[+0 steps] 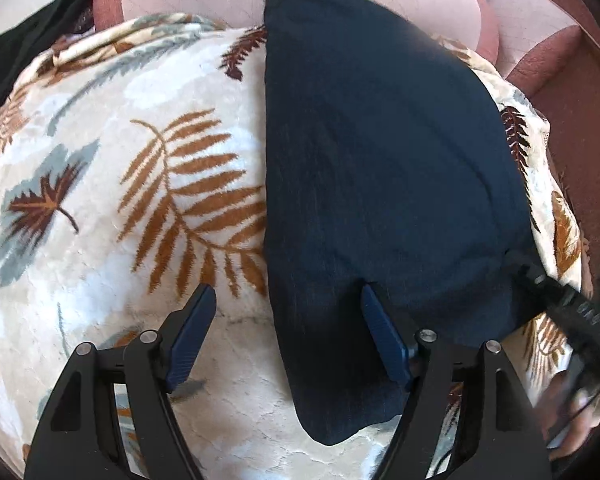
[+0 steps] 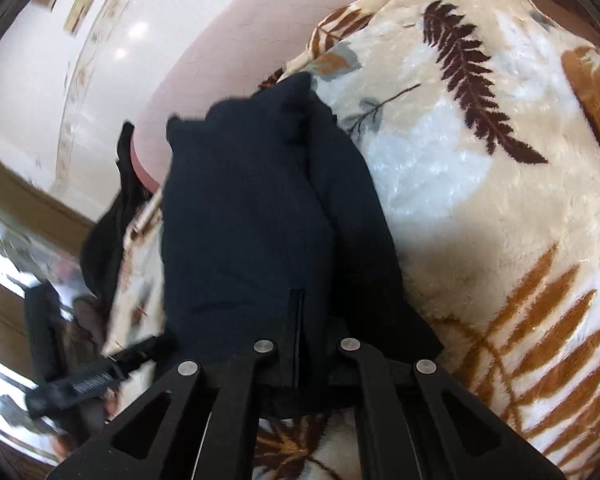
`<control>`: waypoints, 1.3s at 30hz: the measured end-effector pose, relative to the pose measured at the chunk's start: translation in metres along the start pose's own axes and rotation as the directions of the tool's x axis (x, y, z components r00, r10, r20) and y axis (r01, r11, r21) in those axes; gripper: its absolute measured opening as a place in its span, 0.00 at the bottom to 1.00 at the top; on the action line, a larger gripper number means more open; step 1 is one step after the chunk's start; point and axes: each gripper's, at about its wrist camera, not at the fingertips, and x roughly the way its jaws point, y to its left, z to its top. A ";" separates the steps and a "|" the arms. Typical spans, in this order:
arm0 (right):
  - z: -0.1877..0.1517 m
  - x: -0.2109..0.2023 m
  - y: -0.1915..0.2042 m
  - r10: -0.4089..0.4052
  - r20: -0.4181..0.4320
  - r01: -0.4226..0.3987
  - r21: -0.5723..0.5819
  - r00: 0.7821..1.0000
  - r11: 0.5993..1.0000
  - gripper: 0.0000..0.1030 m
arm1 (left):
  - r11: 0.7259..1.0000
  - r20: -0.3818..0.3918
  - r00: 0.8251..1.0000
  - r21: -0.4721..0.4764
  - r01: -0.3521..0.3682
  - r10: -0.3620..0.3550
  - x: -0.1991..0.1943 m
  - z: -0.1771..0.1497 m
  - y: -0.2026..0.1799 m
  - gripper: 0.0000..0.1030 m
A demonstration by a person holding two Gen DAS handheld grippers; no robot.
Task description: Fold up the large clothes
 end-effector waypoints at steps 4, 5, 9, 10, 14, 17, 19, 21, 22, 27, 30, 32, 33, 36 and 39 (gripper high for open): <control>0.019 -0.027 0.023 -0.031 0.125 0.033 -0.012 0.992 0.999 0.24 | 1.000 0.000 1.000 0.011 -0.010 0.010 -0.002 0.004 -0.001 0.73; 0.027 -0.034 0.035 0.012 0.170 -0.006 -0.038 0.985 0.999 0.25 | 1.000 0.002 1.000 0.008 -0.003 0.003 -0.003 0.006 0.000 0.73; 0.054 -0.031 0.074 0.100 0.218 -0.071 -0.135 0.971 0.988 0.28 | 0.995 0.058 0.996 -0.074 0.065 -0.061 -0.014 0.033 0.015 0.73; 0.060 -0.029 0.078 0.104 0.221 -0.072 -0.149 0.970 0.986 0.28 | 0.993 0.065 0.995 -0.091 0.076 -0.070 -0.014 0.041 0.018 0.73; 0.083 0.011 0.090 0.092 0.187 -0.061 -0.162 0.978 0.985 0.28 | 0.979 0.074 0.992 -0.168 0.112 -0.101 -0.002 0.071 0.029 0.73; 0.087 0.057 0.076 -0.088 0.119 0.105 -0.144 0.989 0.984 0.24 | 0.975 0.019 0.995 -0.200 0.098 -0.096 0.028 0.081 0.031 0.73; 0.083 0.098 0.052 -0.276 0.004 0.273 -0.168 0.961 0.947 0.02 | 0.966 -0.030 0.990 -0.225 0.127 -0.137 0.051 0.080 0.033 0.77; 0.082 0.088 0.045 -0.227 0.051 0.232 -0.140 0.973 0.963 0.01 | 0.951 -0.038 0.981 -0.254 0.174 -0.189 0.056 0.078 0.041 0.77; 0.083 0.079 0.043 -0.204 0.062 0.210 -0.119 0.977 0.970 0.01 | 0.947 -0.024 0.976 -0.249 0.205 -0.217 0.052 0.078 0.045 0.77; 0.086 0.014 0.008 -0.076 0.124 0.073 0.025 0.989 0.997 0.77 | 0.882 -0.001 0.926 -0.303 0.360 -0.378 0.047 0.073 0.075 0.77; 0.086 0.006 -0.023 -0.025 0.122 0.011 0.111 0.992 0.994 0.91 | 0.825 -0.018 0.883 -0.368 0.430 -0.468 0.060 0.069 0.083 0.77; 0.083 0.020 -0.038 0.071 0.051 -0.080 0.185 0.996 0.980 0.91 | 0.819 -0.009 0.879 -0.365 0.442 -0.477 0.060 0.069 0.078 0.80; 0.080 0.030 -0.041 0.127 0.008 -0.126 0.212 0.992 0.969 0.91 | 0.818 -0.011 0.870 -0.346 0.459 -0.493 0.060 0.070 0.071 0.80; 0.081 0.041 -0.024 0.208 -0.007 -0.205 0.148 0.978 0.967 0.92 | 0.789 -0.062 0.822 -0.330 0.518 -0.566 0.067 0.070 0.047 0.81; 0.081 0.060 0.001 0.194 -0.090 -0.187 0.081 0.977 0.979 0.94 | 0.834 -0.069 0.858 -0.286 0.472 -0.509 0.066 0.073 0.032 0.85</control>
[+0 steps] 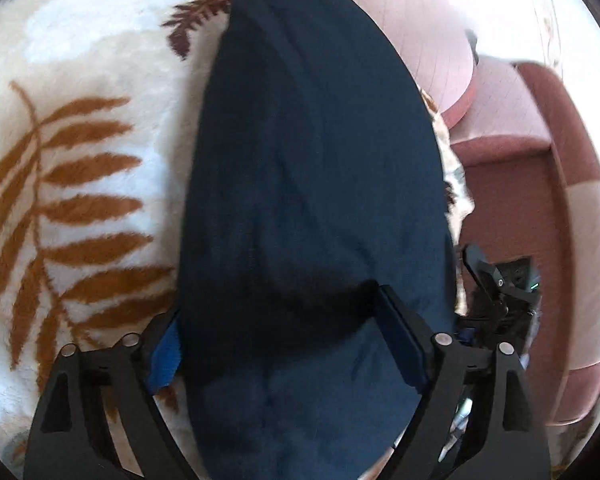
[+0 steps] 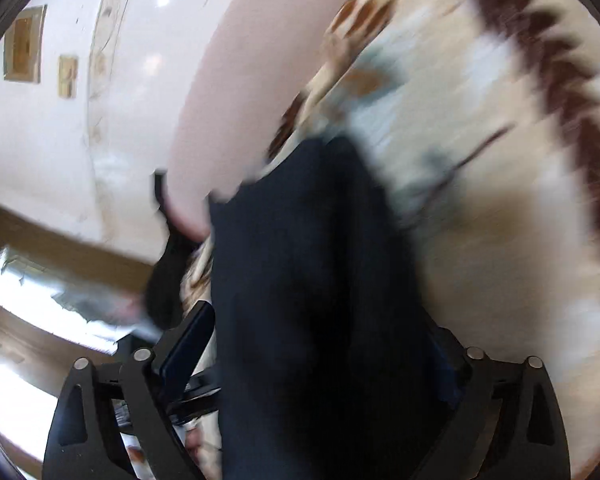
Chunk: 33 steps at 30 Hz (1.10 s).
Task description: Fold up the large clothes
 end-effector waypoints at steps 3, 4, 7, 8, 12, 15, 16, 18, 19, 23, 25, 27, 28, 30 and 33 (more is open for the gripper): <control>-0.005 0.010 0.024 -0.150 0.005 0.149 -0.150 0.989 0.977 0.85 | 0.999 0.025 1.000 -0.035 0.000 0.001 -0.003 0.000 -0.003 0.76; -0.007 0.012 0.030 -0.170 0.005 0.168 -0.186 0.985 0.968 0.59 | 0.999 0.036 0.999 -0.032 -0.015 0.016 -0.005 0.000 -0.006 0.60; -0.018 0.006 0.051 -0.198 0.041 0.202 -0.281 0.979 0.938 0.30 | 0.997 0.081 0.994 0.025 -0.078 0.076 -0.014 -0.008 -0.016 0.38; -0.022 0.001 0.060 -0.200 0.067 0.211 -0.297 0.977 0.931 0.28 | 0.995 0.095 0.992 0.039 -0.089 0.085 -0.017 -0.011 -0.018 0.31; -0.034 -0.012 0.089 -0.152 0.101 0.176 -0.290 0.983 0.941 0.25 | 0.989 0.146 0.983 0.086 -0.123 0.110 -0.041 -0.026 -0.030 0.20; -0.054 -0.016 0.111 -0.097 0.079 0.116 -0.301 0.992 0.947 0.25 | 0.978 0.189 0.970 0.116 -0.175 0.151 -0.068 -0.043 -0.032 0.20; -0.061 -0.016 0.115 -0.085 0.072 0.103 -0.303 0.994 0.947 0.25 | 0.974 0.199 0.966 0.119 -0.190 0.164 -0.075 -0.048 -0.032 0.20; -0.082 -0.015 0.125 -0.042 0.045 0.054 -0.288 0.998 0.956 0.25 | 0.971 0.221 0.958 0.114 -0.211 0.183 -0.098 -0.061 -0.025 0.20; -0.089 -0.014 0.128 -0.026 0.037 0.036 -0.280 0.999 0.959 0.25 | 0.969 0.223 0.956 0.112 -0.220 0.191 -0.108 -0.068 -0.020 0.20; -0.132 -0.010 0.143 0.074 -0.019 -0.076 -0.232 0.997 0.970 0.25 | 0.962 0.234 0.945 0.095 -0.257 0.230 -0.150 -0.100 0.006 0.20; -0.148 -0.005 0.148 0.106 -0.036 -0.111 -0.220 0.994 0.969 0.25 | 0.958 0.247 0.937 0.081 -0.274 0.246 -0.169 -0.118 0.019 0.20; -0.168 0.001 0.147 0.129 -0.052 -0.137 -0.210 0.990 0.968 0.25 | 0.959 0.251 0.934 0.059 -0.279 0.256 -0.177 -0.136 0.036 0.22; -0.173 0.004 0.143 0.127 -0.053 -0.135 -0.201 0.990 0.970 0.26 | 0.959 0.246 0.934 0.052 -0.280 0.259 -0.176 -0.140 0.042 0.29; -0.189 0.022 0.121 0.043 -0.070 -0.055 -0.171 0.997 0.984 0.30 | 0.955 0.213 0.933 -0.003 -0.296 0.290 -0.166 -0.150 0.069 0.42; -0.203 0.029 0.090 -0.066 -0.083 0.057 -0.102 0.994 0.993 0.49 | 0.961 0.115 0.955 -0.075 -0.266 0.274 -0.151 -0.159 0.109 0.45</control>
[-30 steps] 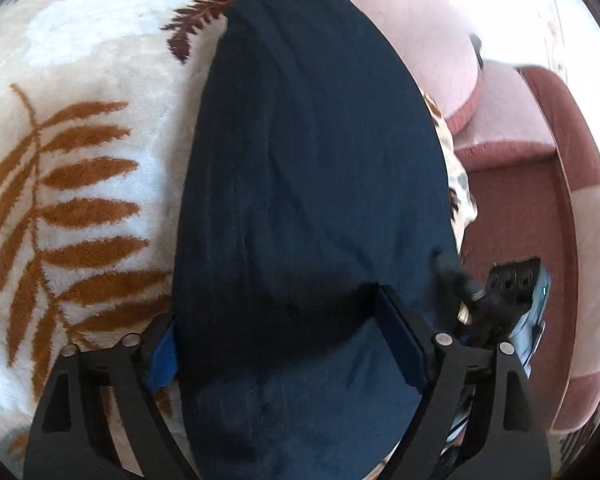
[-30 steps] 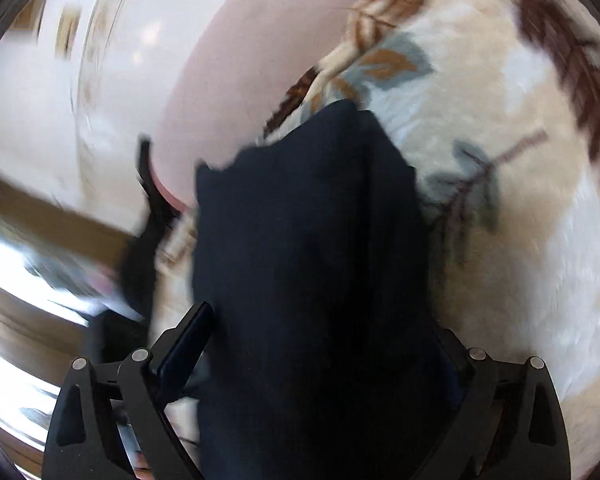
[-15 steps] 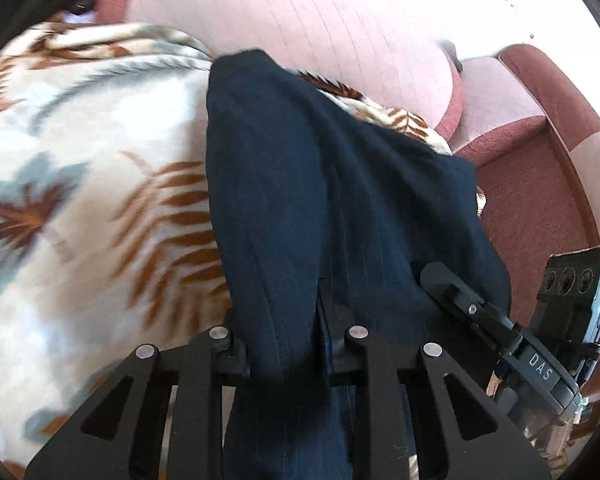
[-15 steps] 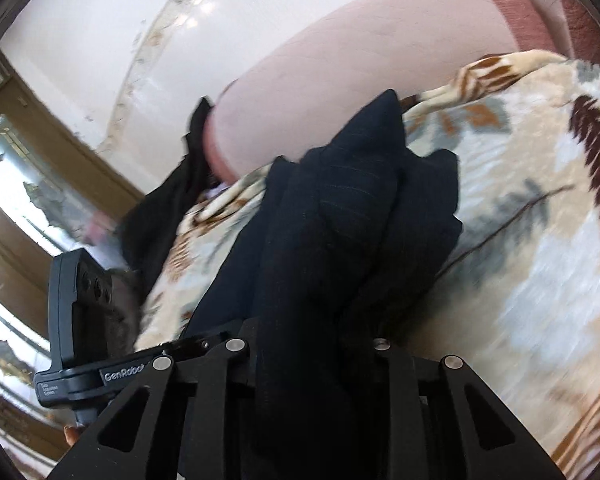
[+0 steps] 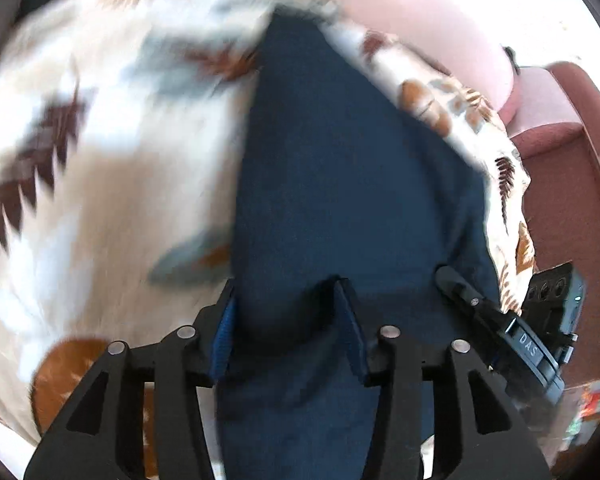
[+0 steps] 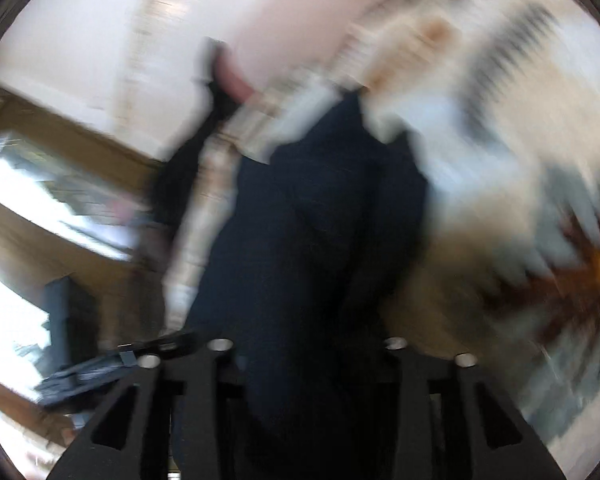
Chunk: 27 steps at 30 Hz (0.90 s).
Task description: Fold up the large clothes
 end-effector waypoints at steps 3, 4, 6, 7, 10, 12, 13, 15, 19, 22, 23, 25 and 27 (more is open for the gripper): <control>0.002 -0.029 0.002 -0.014 0.052 0.012 0.047 0.999 0.999 0.51 | 0.999 0.050 0.998 -0.002 0.033 -0.033 -0.025 -0.004 0.017 0.45; 0.006 -0.041 0.006 -0.044 0.088 0.039 0.056 0.995 0.998 0.52 | 1.000 0.088 0.996 0.014 0.019 -0.020 -0.037 -0.003 0.018 0.44; 0.014 -0.070 0.021 -0.099 0.222 0.087 0.063 0.970 0.994 0.53 | 0.999 0.177 0.984 0.038 0.001 -0.007 -0.059 0.005 0.013 0.45; 0.016 -0.077 0.027 -0.087 0.265 0.075 0.052 0.960 0.996 0.53 | 0.999 0.193 0.981 0.047 -0.002 -0.007 -0.063 0.008 0.009 0.45; 0.023 -0.081 0.070 -0.044 0.358 0.071 -0.062 0.933 0.996 0.53 | 0.997 0.229 0.973 0.080 -0.021 0.002 -0.061 0.029 -0.014 0.46; 0.029 -0.061 0.098 -0.080 0.372 0.154 -0.174 0.925 0.973 0.53 | 0.993 0.251 0.966 0.083 -0.084 0.061 -0.046 0.044 -0.027 0.46; 0.032 -0.049 0.101 -0.097 0.363 0.181 -0.204 0.927 0.962 0.53 | 0.992 0.253 0.964 0.080 -0.101 0.078 -0.041 0.046 -0.026 0.46; 0.038 -0.018 0.098 -0.161 0.333 0.245 -0.229 0.929 0.942 0.48 | 0.988 0.240 0.964 0.070 -0.136 0.116 -0.019 0.053 -0.022 0.46; 0.044 0.046 0.036 -0.408 0.208 0.445 -0.188 0.889 0.875 0.51 | 0.979 0.213 0.961 0.064 -0.192 0.174 0.015 0.044 -0.009 0.73; 0.048 0.037 0.016 -0.330 0.217 0.358 -0.104 0.919 0.928 0.51 | 0.982 0.237 0.956 0.026 -0.187 0.176 0.028 0.041 0.003 0.88; 0.048 0.038 0.018 -0.342 0.212 0.371 -0.119 0.916 0.921 0.51 | 0.985 0.236 0.958 0.015 -0.172 0.163 0.028 0.042 0.008 0.90; 0.048 0.036 0.022 -0.358 0.202 0.388 -0.137 0.912 0.911 0.51 | 0.992 0.203 0.971 -0.009 -0.129 0.128 0.025 0.046 0.015 0.90; 0.048 0.022 0.026 -0.356 0.188 0.379 -0.107 0.916 0.919 0.51 | 0.991 0.187 0.974 -0.002 -0.132 0.130 0.009 0.043 0.015 0.88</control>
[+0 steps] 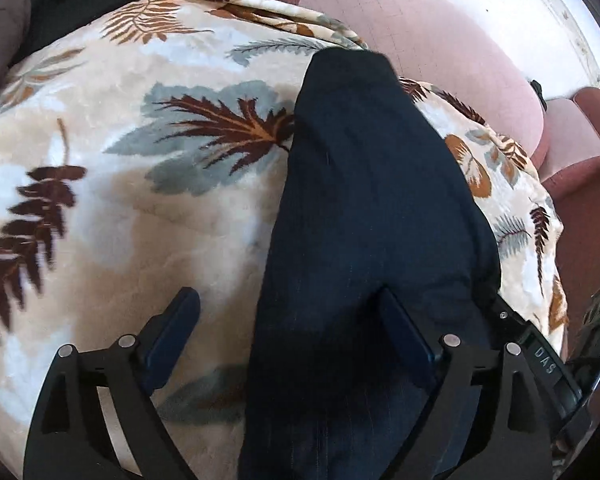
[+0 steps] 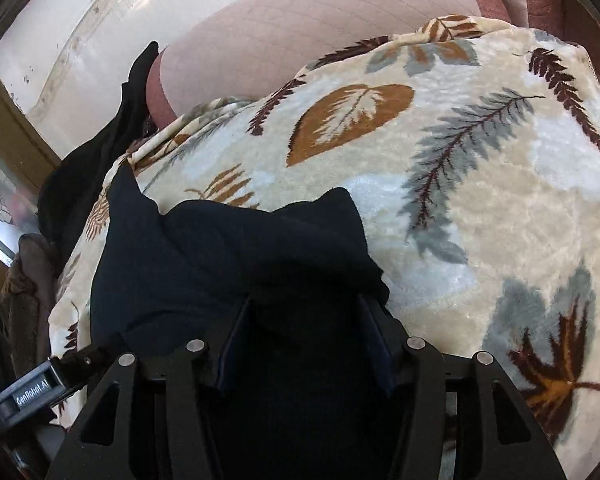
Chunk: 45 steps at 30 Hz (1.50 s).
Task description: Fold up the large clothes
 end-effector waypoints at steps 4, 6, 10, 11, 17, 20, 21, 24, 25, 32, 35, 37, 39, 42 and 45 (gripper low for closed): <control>-0.020 -0.064 0.007 0.149 0.033 -0.148 -0.026 0.988 0.989 0.53 | 0.995 0.045 0.999 0.095 0.012 -0.017 -0.045 -0.021 -0.005 0.88; -0.039 -0.078 0.013 0.137 0.021 -0.134 -0.098 0.990 0.986 0.54 | 0.988 0.078 0.997 0.152 -0.026 0.015 -0.061 -0.045 -0.010 0.88; -0.069 -0.045 0.007 -0.068 -0.142 0.040 -0.192 0.988 0.981 0.62 | 0.955 -0.002 0.992 0.273 -0.118 0.123 -0.038 -0.080 -0.026 0.89; -0.068 -0.051 0.002 -0.048 -0.141 0.027 -0.151 0.989 0.988 0.62 | 0.951 -0.008 0.990 0.281 -0.130 0.138 -0.039 -0.083 -0.026 0.89; -0.085 -0.102 0.008 -0.038 -0.144 0.003 -0.234 0.989 0.972 0.63 | 0.936 0.088 0.985 0.312 -0.166 0.145 -0.087 -0.113 -0.012 0.89; -0.109 -0.075 -0.005 -0.225 -0.180 0.153 -0.343 0.958 0.927 0.68 | 0.940 0.015 0.986 0.297 -0.166 0.169 -0.065 -0.129 -0.002 0.90; -0.110 -0.076 -0.014 -0.200 -0.183 0.141 -0.293 0.963 0.946 0.75 | 0.946 0.010 0.986 0.280 -0.164 0.168 -0.064 -0.130 0.000 0.89; -0.107 -0.093 -0.025 -0.145 -0.176 0.114 -0.176 0.974 0.978 0.75 | 0.945 0.024 0.987 0.285 -0.159 0.159 -0.080 -0.136 -0.001 0.89; -0.107 -0.097 -0.026 -0.155 -0.160 0.125 -0.185 0.975 0.975 0.76 | 0.941 0.035 0.986 0.294 -0.168 0.165 -0.084 -0.138 -0.001 0.89; -0.116 -0.088 -0.043 -0.292 -0.162 0.253 -0.225 0.943 0.941 0.80 | 0.923 0.058 0.978 0.322 -0.208 0.200 -0.085 -0.147 -0.006 0.89; -0.115 -0.092 -0.051 -0.289 -0.202 0.251 -0.193 0.936 0.948 0.80 | 0.921 0.061 0.978 0.328 -0.210 0.201 -0.090 -0.150 -0.008 0.89; -0.119 -0.100 -0.053 -0.296 -0.220 0.263 -0.168 0.929 0.950 0.81 | 0.921 0.063 0.978 0.329 -0.208 0.199 -0.092 -0.151 -0.009 0.89; -0.124 -0.108 -0.056 -0.315 -0.232 0.286 -0.149 0.920 0.946 0.81 | 0.922 0.059 0.980 0.331 -0.199 0.191 -0.095 -0.153 -0.009 0.89; -0.127 -0.120 -0.057 -0.313 -0.227 0.292 -0.122 0.922 0.949 0.81 | 0.925 0.049 0.985 0.337 -0.173 0.166 -0.100 -0.156 -0.009 0.89; -0.130 -0.138 -0.052 -0.323 -0.163 0.303 -0.137 0.932 0.943 0.82 | 0.924 0.057 0.989 0.352 -0.149 0.138 -0.107 -0.161 -0.008 0.89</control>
